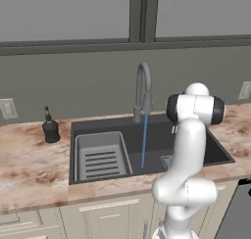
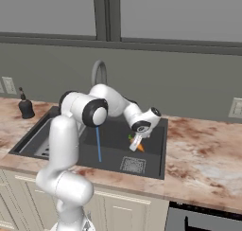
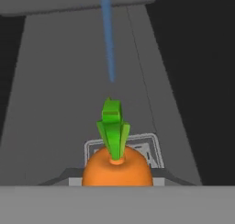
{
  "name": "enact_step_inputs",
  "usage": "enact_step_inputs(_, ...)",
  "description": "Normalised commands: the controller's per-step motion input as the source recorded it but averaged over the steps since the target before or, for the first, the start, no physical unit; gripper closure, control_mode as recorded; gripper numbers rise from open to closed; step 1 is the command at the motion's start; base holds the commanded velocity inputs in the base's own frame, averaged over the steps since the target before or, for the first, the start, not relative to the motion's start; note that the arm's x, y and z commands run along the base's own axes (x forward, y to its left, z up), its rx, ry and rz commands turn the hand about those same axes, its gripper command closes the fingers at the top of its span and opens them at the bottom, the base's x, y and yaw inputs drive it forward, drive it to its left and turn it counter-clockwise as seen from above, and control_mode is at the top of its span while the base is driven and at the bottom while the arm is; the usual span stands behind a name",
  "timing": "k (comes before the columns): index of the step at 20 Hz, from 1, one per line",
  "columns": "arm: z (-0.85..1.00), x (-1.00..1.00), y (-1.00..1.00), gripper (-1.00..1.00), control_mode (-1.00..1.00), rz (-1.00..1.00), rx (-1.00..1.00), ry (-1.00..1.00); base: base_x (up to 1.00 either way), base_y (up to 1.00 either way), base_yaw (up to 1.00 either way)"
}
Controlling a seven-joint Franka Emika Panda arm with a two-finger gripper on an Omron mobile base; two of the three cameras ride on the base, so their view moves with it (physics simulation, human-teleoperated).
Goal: Turn on the sink faucet. Then move the carrot from the counter to the sink. Turn off the sink. Move the vegetable from the sink to the pot next to the stove. Finally move the pot to the rear left burner.
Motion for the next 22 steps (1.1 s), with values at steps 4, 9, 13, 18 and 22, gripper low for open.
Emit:
enact_step_inputs(4,0.0,0.1,-0.01,1.0,-1.0,0.36,0.0,-0.04,0.0,0.0,0.0)
enact_step_inputs(9,0.0,0.02,-0.01,1.0,-1.0,0.39,-0.01,-0.1,0.0,0.0,0.0)
enact_step_inputs(13,0.0,0.0,0.0,1.0,-1.0,0.44,-0.07,-0.21,0.0,0.0,0.0)
enact_step_inputs(18,0.0,-0.03,0.02,1.0,-1.0,0.46,-0.09,-0.27,0.0,0.0,0.0)
enact_step_inputs(22,-0.02,-0.06,0.0,1.0,-1.0,0.47,-0.08,-0.25,0.0,0.0,0.0)
